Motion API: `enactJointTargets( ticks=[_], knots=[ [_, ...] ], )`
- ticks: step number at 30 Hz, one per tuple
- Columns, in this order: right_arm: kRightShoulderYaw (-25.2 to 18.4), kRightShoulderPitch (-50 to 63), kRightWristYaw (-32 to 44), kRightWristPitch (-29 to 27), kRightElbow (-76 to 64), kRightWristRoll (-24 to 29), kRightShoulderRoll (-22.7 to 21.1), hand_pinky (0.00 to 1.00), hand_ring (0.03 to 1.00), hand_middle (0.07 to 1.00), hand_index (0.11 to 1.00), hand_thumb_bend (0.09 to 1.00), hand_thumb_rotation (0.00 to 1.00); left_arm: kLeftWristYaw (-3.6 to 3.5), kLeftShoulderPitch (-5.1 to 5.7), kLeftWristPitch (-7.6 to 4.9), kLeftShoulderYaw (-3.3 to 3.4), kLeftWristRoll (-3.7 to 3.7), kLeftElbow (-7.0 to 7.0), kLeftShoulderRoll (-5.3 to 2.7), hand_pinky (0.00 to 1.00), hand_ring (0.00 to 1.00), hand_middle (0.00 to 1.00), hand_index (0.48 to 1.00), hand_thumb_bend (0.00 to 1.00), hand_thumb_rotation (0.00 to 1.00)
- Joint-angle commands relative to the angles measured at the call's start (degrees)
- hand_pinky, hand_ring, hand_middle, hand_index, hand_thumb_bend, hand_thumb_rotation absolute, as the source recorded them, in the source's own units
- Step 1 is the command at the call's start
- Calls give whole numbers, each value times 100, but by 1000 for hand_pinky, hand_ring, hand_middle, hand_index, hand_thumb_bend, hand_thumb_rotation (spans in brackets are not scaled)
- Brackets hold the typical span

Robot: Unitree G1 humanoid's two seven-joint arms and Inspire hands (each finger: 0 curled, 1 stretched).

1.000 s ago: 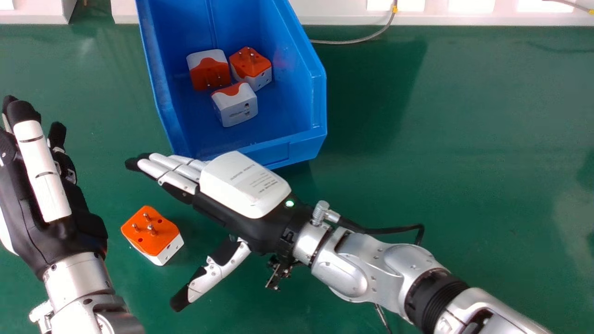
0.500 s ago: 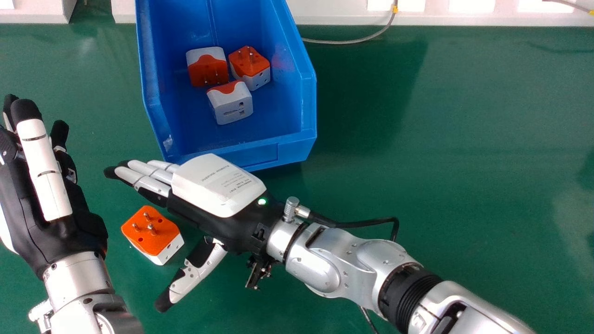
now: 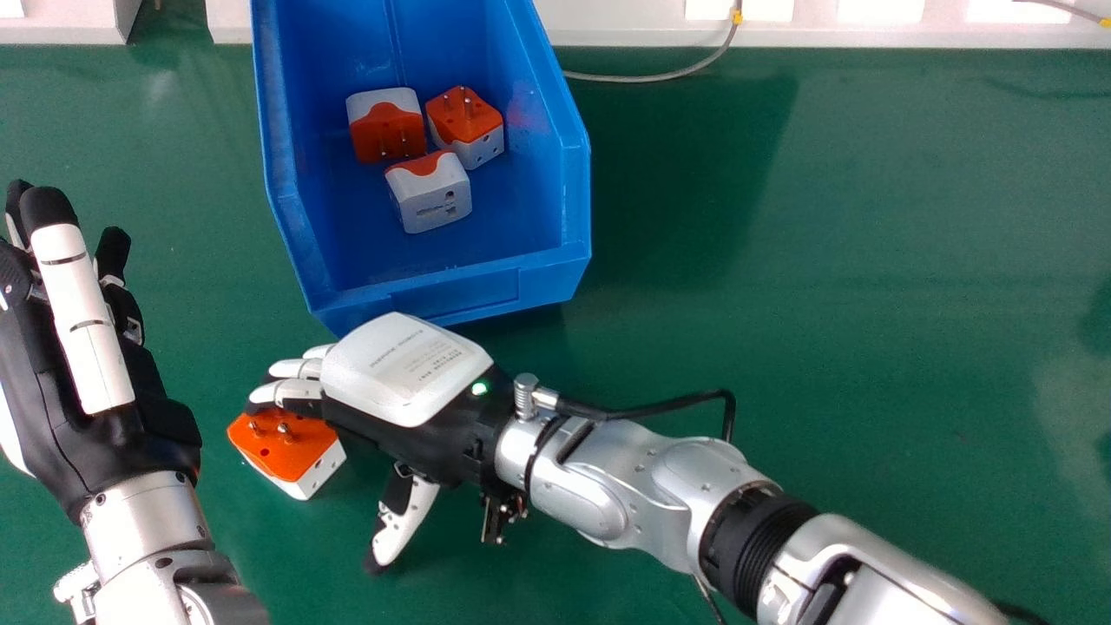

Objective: Pick all objects and put in blue box

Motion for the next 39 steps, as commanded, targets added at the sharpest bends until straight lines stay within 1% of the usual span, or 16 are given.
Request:
enactJointTargets(
  ticks=[1,7,9,11,14,18,21,24,26,29,30,32,34,35,37,39],
  knots=[
    [97,-302,141,110,-8,-42,676,676,860,876,796,834,131,6,6,-36,25,90,-161,-67,923,1000,1000,1000,634,746],
    [307,-339,-56,333,25,-92,873,642,832,867,760,818,27,-50,1,-66,23,33,-172,-56,938,1000,1000,1000,621,747],
    [389,-359,-28,416,22,-105,942,655,835,871,755,772,7,-68,2,-73,20,1,-180,-60,946,1000,1000,1000,614,745],
    [472,-381,-20,467,2,-131,974,678,842,875,722,741,20,-71,7,-77,16,-5,-188,-64,953,1000,1000,1000,604,748],
    [544,-394,-12,451,-61,-128,978,687,846,887,759,708,40,-75,21,-96,12,6,-194,-68,951,1000,1000,1000,602,750],
    [601,-368,-27,494,-126,-88,1004,700,850,914,830,650,95,-92,22,-93,13,-19,-199,-68,950,1000,1000,1000,598,756],
    [567,-372,90,473,-119,22,1043,705,854,917,842,633,105,-90,11,-77,14,-42,-205,-75,950,1000,1000,1000,597,757],
    [558,-360,118,385,-108,79,1050,715,865,928,884,576,156,-118,7,-95,16,-62,-193,-67,959,1000,1000,1000,586,765],
    [516,-317,93,302,-69,156,1078,707,864,925,893,564,155,-173,4,-99,24,-154,-192,-68,970,1000,1000,1000,581,761],
    [356,-70,-185,92,-13,383,1136,670,828,892,895,534,138,-202,8,-102,24,-209,-208,-75,976,1000,1000,1000,580,753],
    [275,7,-165,60,6,495,1166,647,792,867,898,526,116,-195,9,-93,23,-202,-213,-73,976,1000,1000,1000,579,751],
    [210,92,-170,49,15,591,1198,479,568,729,917,491,31,-167,9,-83,23,-159,-209,-67,969,1000,1000,1000,578,745],
    [320,111,-349,55,-17,485,1177,388,466,660,935,480,8,-154,14,-96,16,-104,-195,-60,963,1000,1000,1000,582,749],
    [373,108,-408,46,-20,445,1172,405,508,689,943,483,4,-155,19,-97,13,-88,-192,-55,964,1000,1000,1000,583,752],
    [477,57,-434,62,-13,353,1166,405,508,689,943,483,4,-146,17,-108,16,-73,-184,-58,964,1000,1000,1000,583,752],
    [511,-3,-295,33,-12,370,1151,513,624,768,957,463,0,-155,13,-138,20,-81,-172,-65,959,1000,1000,1000,580,756]
  ],
)
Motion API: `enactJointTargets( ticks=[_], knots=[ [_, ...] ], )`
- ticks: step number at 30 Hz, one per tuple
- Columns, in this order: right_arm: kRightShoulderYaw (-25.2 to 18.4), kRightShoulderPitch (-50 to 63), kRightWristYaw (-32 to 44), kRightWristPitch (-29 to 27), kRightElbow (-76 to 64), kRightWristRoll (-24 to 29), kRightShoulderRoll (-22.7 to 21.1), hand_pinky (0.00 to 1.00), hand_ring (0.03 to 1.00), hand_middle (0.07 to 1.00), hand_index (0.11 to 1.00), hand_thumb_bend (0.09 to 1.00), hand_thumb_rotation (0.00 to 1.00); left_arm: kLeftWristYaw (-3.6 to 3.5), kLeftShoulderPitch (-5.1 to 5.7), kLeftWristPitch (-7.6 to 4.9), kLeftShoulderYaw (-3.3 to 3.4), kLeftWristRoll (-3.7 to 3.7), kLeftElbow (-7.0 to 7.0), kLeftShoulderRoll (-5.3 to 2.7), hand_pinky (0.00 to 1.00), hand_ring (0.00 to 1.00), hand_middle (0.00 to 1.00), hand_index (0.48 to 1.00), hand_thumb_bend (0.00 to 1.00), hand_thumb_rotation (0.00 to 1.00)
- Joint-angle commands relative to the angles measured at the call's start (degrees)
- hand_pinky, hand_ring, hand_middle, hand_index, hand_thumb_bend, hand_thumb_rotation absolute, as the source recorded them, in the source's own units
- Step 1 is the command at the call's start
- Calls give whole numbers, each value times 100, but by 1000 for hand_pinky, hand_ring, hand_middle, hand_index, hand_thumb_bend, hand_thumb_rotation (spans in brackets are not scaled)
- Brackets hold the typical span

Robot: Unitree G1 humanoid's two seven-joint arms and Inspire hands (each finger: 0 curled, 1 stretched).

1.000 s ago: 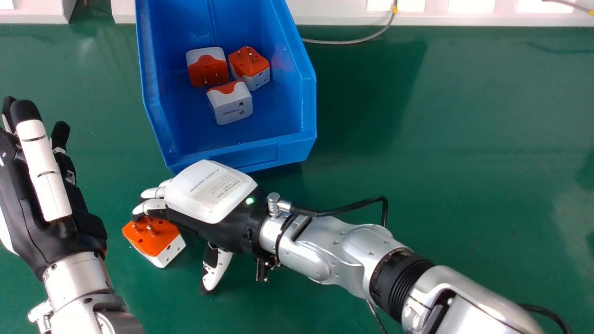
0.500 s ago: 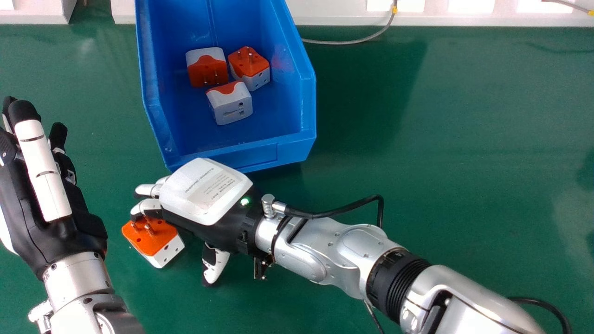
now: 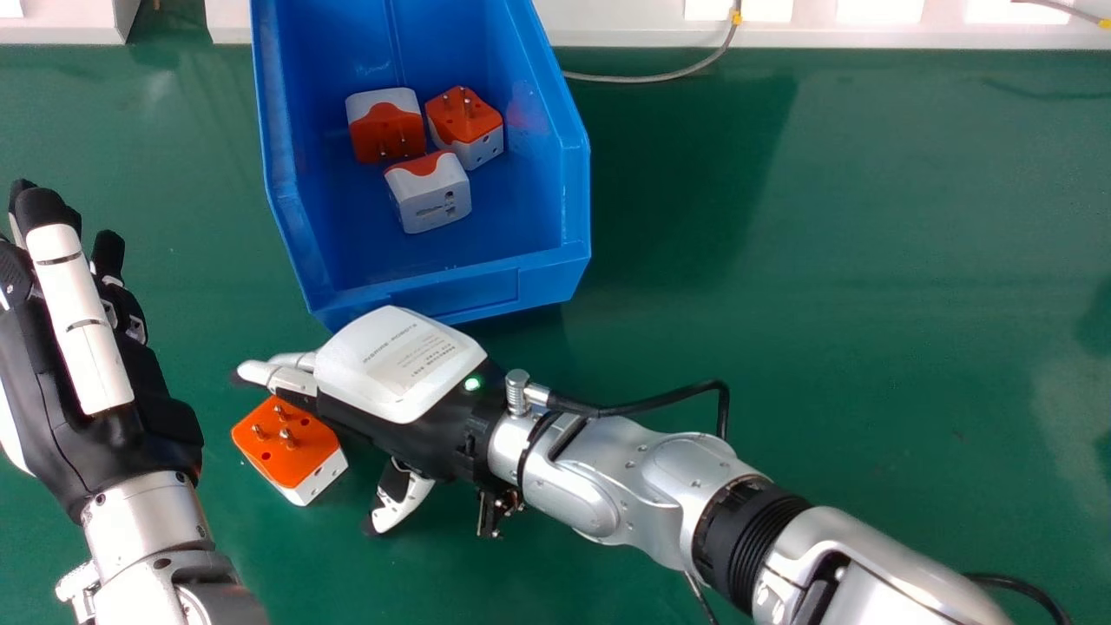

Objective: Pick all objects and put in blue box

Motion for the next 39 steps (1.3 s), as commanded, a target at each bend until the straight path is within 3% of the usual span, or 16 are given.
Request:
enactJointTargets(
  ticks=[1,3,8,10,12,13,15,19,22,25,29,31,35,37,39],
  knots=[
    [76,-39,-21,-120,-57,-35,1124,531,641,778,952,466,5,-32,13,-145,22,103,-169,-77,959,1000,1000,1000,578,757],
    [243,-122,-74,-5,-96,-208,1090,540,658,799,932,505,5,-11,15,-142,20,121,-172,-89,952,1000,1000,1000,575,761],
    [489,-256,136,301,-201,-467,1086,519,638,807,907,644,12,-16,19,-105,4,84,-195,-108,954,1000,1000,1000,589,754],
    [528,-203,55,362,-206,-487,1103,523,672,805,886,683,22,-2,14,-98,2,84,-201,-116,954,1000,1000,1000,591,750],
    [586,-171,19,433,-168,-503,1140,587,818,894,893,708,60,14,11,-91,-1,95,-208,-122,951,1000,1000,1000,593,749],
    [619,-154,-33,454,-143,-515,1157,587,818,894,893,708,60,12,10,-92,-5,89,-212,-125,951,1000,1000,1000,593,749],
    [670,-136,-80,406,-106,-506,1166,665,935,976,917,759,153,12,3,-88,-7,81,-218,-129,957,1000,1000,1000,589,748],
    [789,-187,108,387,-98,-517,1182,721,965,995,924,826,226,23,-26,-112,-5,118,-198,-118,956,1000,1000,1000,584,748],
    [882,-279,442,524,-127,-554,1252,774,970,1000,939,877,371,32,-38,-83,0,135,-192,-96,954,1000,1000,1000,586,757],
    [945,-276,576,645,-143,-551,1321,787,950,994,945,833,423,19,-49,-76,3,141,-195,-74,959,1000,1000,1000,584,761],
    [749,-99,777,777,-150,-304,1478,956,993,999,933,818,466,37,-56,-63,7,150,-222,-71,965,1000,1000,1000,583,765],
    [685,-34,915,893,-108,-209,1611,986,998,1000,961,787,512,32,-49,-50,2,147,-235,-63,967,1000,1000,1000,584,764],
    [561,310,636,860,-73,26,1766,995,1000,1000,984,752,562,56,-50,-128,4,192,-207,-82,969,1000,1000,1000,583,763],
    [483,384,510,653,-45,138,1766,999,1000,998,944,680,599,81,-46,-127,0,213,-214,-92,964,1000,1000,1000,584,758],
    [493,373,494,439,-37,146,1731,993,984,987,917,667,656,88,-49,-128,-2,215,-214,-96,965,1000,1000,1000,589,758]
  ],
)
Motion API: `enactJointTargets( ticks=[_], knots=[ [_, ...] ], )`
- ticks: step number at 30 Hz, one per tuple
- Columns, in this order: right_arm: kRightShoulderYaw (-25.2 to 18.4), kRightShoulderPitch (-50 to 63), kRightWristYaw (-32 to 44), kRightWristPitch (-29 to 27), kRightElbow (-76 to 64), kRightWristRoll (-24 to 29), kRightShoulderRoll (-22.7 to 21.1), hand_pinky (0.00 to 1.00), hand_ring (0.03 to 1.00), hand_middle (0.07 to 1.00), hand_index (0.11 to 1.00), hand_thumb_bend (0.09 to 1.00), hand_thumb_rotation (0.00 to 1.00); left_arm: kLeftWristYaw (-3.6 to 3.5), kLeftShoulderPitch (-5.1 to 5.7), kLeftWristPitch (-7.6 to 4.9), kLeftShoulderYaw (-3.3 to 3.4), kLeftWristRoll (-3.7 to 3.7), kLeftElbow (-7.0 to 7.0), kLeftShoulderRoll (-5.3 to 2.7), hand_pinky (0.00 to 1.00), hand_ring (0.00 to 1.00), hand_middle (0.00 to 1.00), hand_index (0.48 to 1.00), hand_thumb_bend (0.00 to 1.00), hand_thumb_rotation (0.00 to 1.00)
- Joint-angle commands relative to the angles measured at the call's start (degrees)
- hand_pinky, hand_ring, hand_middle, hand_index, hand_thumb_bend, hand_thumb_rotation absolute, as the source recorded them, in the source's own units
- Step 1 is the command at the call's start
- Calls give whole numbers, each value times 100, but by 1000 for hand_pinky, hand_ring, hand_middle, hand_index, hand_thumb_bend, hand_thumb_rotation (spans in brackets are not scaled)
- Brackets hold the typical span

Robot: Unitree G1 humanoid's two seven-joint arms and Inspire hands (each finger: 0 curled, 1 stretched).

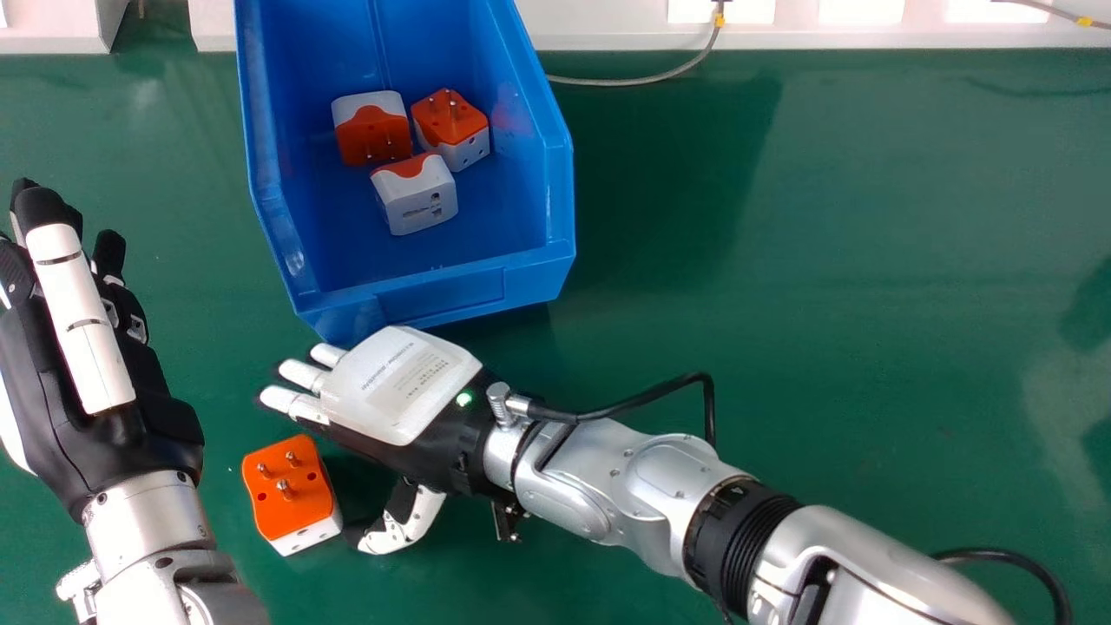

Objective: Pick all objects and put in blue box

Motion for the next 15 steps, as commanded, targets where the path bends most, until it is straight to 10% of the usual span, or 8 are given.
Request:
enactJointTargets(
  ticks=[1,7,15],
  knots=[
    [-66,335,-69,-326,100,244,1754,996,986,990,920,671,718,63,-51,-132,9,164,-210,-121,966,1000,1000,1000,589,757],
    [216,21,165,-671,-30,-1,1457,999,997,996,937,751,833,86,-73,-124,13,162,-218,-111,971,1000,1000,1000,588,758],
    [173,64,418,-1380,-353,89,939,1000,1000,1000,999,826,689,67,-70,-118,6,167,-193,-80,963,1000,1000,1000,598,747]
  ],
)
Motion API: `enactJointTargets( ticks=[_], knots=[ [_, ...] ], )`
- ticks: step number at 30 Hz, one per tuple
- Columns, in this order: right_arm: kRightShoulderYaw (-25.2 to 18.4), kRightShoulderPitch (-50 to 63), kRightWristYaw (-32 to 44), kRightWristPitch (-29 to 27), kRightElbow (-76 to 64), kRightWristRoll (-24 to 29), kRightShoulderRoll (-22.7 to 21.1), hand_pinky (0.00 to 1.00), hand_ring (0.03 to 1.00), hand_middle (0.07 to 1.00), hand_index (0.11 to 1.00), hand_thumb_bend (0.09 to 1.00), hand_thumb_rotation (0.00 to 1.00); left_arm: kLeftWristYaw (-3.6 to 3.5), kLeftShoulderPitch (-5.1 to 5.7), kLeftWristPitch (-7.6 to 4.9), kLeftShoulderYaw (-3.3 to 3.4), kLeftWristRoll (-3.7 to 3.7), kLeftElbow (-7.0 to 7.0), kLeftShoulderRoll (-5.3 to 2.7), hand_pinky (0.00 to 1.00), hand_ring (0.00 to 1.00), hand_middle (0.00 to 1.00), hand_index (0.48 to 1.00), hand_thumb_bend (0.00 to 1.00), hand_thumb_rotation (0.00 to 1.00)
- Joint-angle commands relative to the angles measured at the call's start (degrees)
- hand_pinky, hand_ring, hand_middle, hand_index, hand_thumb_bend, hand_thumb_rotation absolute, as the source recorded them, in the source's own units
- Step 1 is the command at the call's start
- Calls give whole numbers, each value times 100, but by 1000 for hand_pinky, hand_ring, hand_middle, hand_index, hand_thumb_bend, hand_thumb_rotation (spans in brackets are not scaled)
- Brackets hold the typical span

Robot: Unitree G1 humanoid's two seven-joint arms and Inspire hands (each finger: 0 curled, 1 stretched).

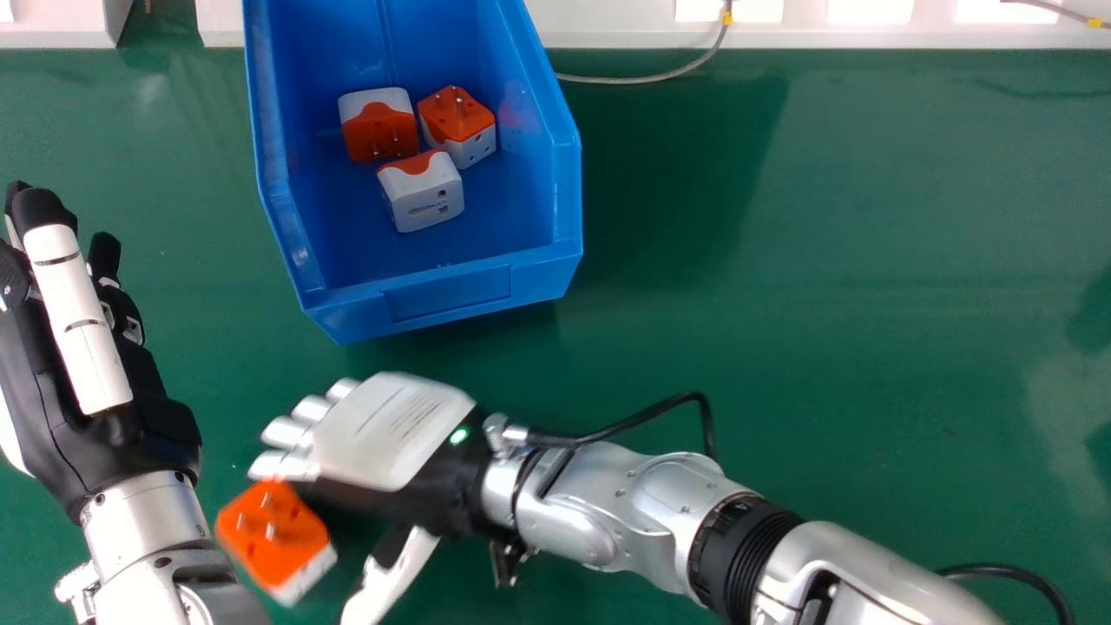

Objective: Pick all objects and put in blue box

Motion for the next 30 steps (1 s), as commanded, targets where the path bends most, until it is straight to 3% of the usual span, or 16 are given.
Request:
enactJointTargets(
  ticks=[1,6,10,15,20,24,26,30],
  knots=[
    [4,-25,-62,-121,-111,-44,949,1000,1000,1000,1000,827,677,17,-50,-116,10,169,-185,-72,958,1000,1000,1000,600,749],
    [164,-110,-555,173,34,-425,1178,993,1000,1000,1000,829,690,-5,-40,-166,11,204,-164,-49,955,1000,1000,1000,603,754],
    [100,-72,-628,277,134,-420,1294,997,1000,1000,1000,793,715,37,-17,-103,15,187,-226,-60,953,1000,1000,1000,603,750],
    [140,-63,-983,267,225,-500,1318,1000,1000,1000,1000,807,657,42,-17,-96,10,150,-209,-77,943,1000,1000,1000,607,747],
    [238,-68,-1205,466,296,-609,1457,994,1000,1000,1000,795,669,37,-9,-93,1,138,-236,-76,945,1000,1000,1000,605,742],
    [305,-19,-1281,232,322,-626,1398,936,973,984,1000,792,564,37,18,-93,-7,147,-272,-76,953,1000,1000,1000,595,749],
    [377,16,-1530,161,355,-740,1386,970,985,994,999,839,595,25,24,-101,-7,115,-297,-84,954,1000,1000,1000,590,750],
    [237,273,-2022,-334,534,-533,1387,926,965,995,983,873,597,3,46,-77,-16,66,-367,-82,957,1000,1000,1000,593,744]
  ],
)
